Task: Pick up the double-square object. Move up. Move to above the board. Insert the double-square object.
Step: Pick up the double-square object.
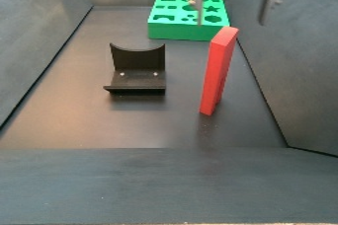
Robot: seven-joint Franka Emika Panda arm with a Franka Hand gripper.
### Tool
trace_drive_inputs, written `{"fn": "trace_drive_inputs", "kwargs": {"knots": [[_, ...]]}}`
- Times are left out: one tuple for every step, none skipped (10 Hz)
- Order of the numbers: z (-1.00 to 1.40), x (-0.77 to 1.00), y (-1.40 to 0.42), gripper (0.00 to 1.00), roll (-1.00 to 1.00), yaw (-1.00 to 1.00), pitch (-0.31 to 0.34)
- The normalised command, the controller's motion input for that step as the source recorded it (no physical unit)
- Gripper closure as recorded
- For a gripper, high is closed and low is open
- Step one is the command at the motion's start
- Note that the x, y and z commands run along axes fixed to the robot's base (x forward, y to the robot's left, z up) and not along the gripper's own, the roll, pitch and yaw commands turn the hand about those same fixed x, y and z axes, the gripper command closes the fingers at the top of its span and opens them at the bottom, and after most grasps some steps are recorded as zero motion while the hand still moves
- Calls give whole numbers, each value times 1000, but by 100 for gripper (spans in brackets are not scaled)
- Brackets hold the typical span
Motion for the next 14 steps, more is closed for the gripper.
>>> {"fn": "trace_drive_inputs", "kwargs": {"knots": [[-391, -29, 0, 0, -126, -89, -190], [-386, -46, 0, 0, -96, -49, -204], [-403, -9, 0, 0, -96, -43, -204], [-400, -34, 17, 0, -124, -74, -224], [0, -89, 177, 0, -93, 0, -91], [0, 0, 31, 0, -21, 0, 0], [-386, 223, -63, 0, 51, 126, 0], [-931, 246, -66, 0, 86, 114, -67], [-991, 394, -23, 0, 66, 111, -61], [-526, 194, 0, 0, 6, 43, -60], [0, 0, 0, 0, 0, 0, -6], [0, 0, 0, 0, 7, 0, 0], [0, 0, 0, 100, 0, 0, 0], [0, 0, 0, 100, 0, 0, 0]]}}
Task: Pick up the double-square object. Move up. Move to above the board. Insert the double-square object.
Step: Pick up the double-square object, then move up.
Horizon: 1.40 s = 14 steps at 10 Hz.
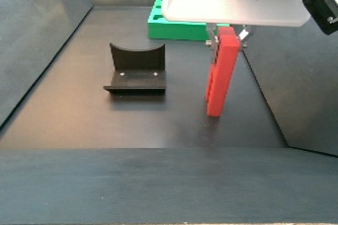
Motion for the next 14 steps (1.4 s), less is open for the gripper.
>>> {"fn": "trace_drive_inputs", "kwargs": {"knots": [[0, 0, 0, 100, 0, 0, 0], [0, 0, 0, 100, 0, 0, 0], [0, 0, 0, 100, 0, 0, 0], [0, 0, 0, 100, 0, 0, 0], [0, 0, 0, 100, 0, 0, 0], [0, 0, 0, 100, 0, 0, 0], [0, 0, 0, 100, 0, 0, 0], [0, 0, 0, 100, 0, 0, 0], [0, 0, 0, 100, 0, 0, 0], [833, 0, 0, 100, 0, 0, 0], [776, 34, 18, 100, 11, 2, 17], [700, 28, 19, 100, 18, -1, 33], [511, 21, 17, 100, 35, -6, 56], [357, 15, 16, 100, 47, -5, 73]]}}
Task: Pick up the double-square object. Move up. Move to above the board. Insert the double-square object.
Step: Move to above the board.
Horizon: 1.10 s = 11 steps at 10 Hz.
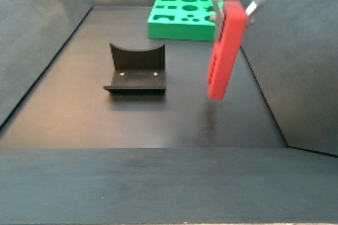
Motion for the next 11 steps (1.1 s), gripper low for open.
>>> {"fn": "trace_drive_inputs", "kwargs": {"knots": [[1000, -519, -24, 100, 193, 368, -225], [1000, -538, -24, 100, 202, 365, -228], [1000, -542, -36, 100, 208, 232, -190], [1000, -534, -33, 100, 185, 180, -157], [1000, -516, -26, 100, 138, 117, -104], [1000, -461, -18, 100, 93, 66, -45], [1000, -380, -16, 100, 82, 42, -22], [979, -324, -15, 100, 83, 39, -15], [747, -178, -7, 100, 80, 31, 5], [558, -113, 0, 100, 79, 29, 25], [323, -47, 3, 100, 79, 31, 56]]}}
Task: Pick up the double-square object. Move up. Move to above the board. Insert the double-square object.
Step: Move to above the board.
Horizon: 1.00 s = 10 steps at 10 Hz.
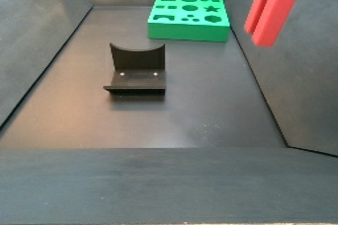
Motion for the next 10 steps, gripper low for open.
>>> {"fn": "trace_drive_inputs", "kwargs": {"knots": [[211, -26, 1, 100, 76, 32, 71], [137, 335, -1000, 100, -123, -321, 680], [136, 336, -1000, 100, -124, -316, 677], [144, 353, -1000, 100, -94, -164, 589], [137, 366, -1000, 100, -114, -75, 403], [140, 366, -1000, 100, -58, -22, 278], [144, 363, -1000, 100, -30, -8, 181], [145, 365, -1000, 100, -24, 3, 122], [145, 374, -1000, 100, -11, 6, 103], [149, 384, -1000, 100, -5, 9, 115]]}}
